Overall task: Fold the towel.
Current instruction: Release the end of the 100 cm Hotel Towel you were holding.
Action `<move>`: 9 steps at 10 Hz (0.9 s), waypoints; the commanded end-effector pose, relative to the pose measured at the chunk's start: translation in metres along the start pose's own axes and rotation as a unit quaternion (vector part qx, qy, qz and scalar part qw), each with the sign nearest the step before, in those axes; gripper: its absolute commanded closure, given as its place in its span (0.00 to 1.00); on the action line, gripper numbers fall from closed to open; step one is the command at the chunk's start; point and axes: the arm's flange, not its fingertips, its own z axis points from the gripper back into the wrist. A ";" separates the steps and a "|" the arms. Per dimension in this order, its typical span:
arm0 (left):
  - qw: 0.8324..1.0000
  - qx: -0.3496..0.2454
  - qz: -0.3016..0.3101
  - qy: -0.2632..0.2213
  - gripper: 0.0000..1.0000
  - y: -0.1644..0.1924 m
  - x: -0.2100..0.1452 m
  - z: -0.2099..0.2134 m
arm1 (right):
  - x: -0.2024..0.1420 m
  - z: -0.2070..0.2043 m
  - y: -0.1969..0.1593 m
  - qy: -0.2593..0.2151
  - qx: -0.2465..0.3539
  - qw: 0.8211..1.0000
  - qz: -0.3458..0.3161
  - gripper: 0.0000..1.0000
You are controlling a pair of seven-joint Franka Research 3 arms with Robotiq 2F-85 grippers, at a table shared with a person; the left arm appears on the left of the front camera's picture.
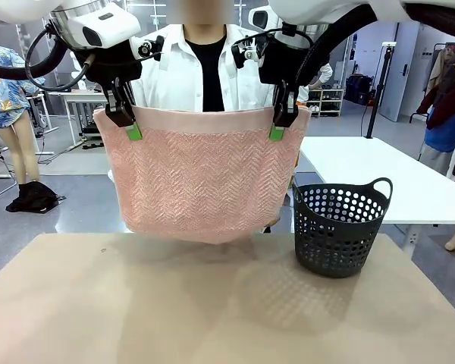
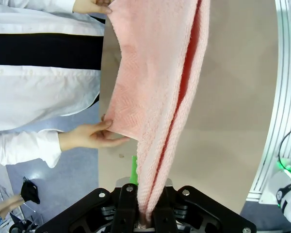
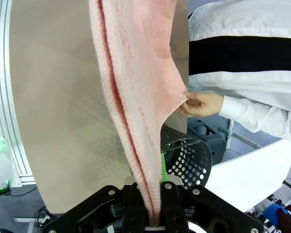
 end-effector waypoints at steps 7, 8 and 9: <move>1.000 0.001 -0.003 0.000 1.00 0.001 -0.002 0.002 | -0.003 0.003 0.000 0.002 -0.003 1.000 0.009 1.00; 1.000 0.001 -0.003 0.000 1.00 0.001 -0.002 0.002 | -0.003 0.003 0.000 0.002 -0.003 1.000 0.009 1.00; 1.000 0.001 -0.003 0.000 1.00 0.001 -0.002 0.002 | -0.003 0.003 0.000 0.002 -0.003 1.000 0.009 1.00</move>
